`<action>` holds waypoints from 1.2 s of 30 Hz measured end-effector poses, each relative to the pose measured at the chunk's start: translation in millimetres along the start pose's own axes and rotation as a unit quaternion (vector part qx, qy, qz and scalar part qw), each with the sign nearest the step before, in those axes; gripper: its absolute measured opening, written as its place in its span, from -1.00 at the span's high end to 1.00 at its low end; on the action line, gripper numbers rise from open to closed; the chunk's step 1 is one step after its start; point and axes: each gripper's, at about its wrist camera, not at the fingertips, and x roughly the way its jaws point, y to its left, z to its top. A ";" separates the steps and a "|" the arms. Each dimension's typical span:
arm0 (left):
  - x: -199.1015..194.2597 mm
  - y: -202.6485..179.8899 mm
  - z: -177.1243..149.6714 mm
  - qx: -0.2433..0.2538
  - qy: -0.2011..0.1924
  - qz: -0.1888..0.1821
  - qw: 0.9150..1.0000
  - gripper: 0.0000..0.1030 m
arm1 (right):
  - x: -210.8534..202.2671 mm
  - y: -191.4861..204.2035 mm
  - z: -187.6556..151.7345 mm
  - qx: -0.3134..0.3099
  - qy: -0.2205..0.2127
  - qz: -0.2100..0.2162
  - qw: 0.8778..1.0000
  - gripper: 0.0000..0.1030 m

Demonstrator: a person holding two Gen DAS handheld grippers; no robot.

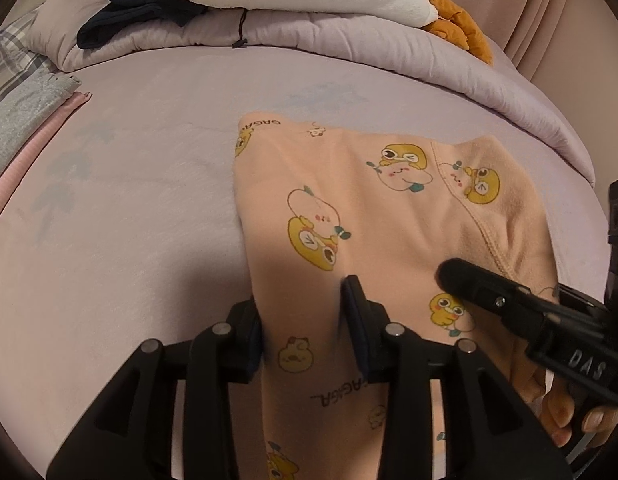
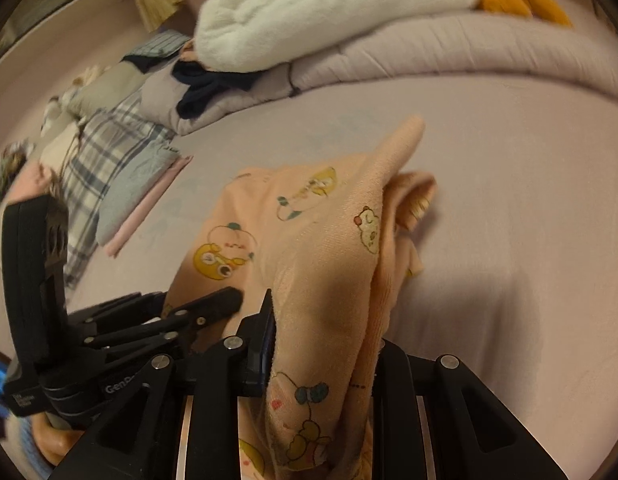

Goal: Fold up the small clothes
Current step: 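Fold the held end over onto the garment with both grippers and release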

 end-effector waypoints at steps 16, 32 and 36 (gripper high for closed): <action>-13.7 13.5 -14.5 -0.014 0.001 0.027 1.000 -0.33 | -13.1 -57.8 -10.9 0.175 0.009 0.067 0.982 0.20; -43.1 13.0 -35.7 -0.020 -0.013 0.037 0.999 -0.12 | -54.9 -19.7 -2.4 0.058 -0.050 -0.074 0.994 0.24; -58.7 -0.4 -40.5 -0.006 -0.038 0.028 0.999 0.04 | -66.0 10.2 -3.0 -0.011 -0.081 -0.055 0.995 0.36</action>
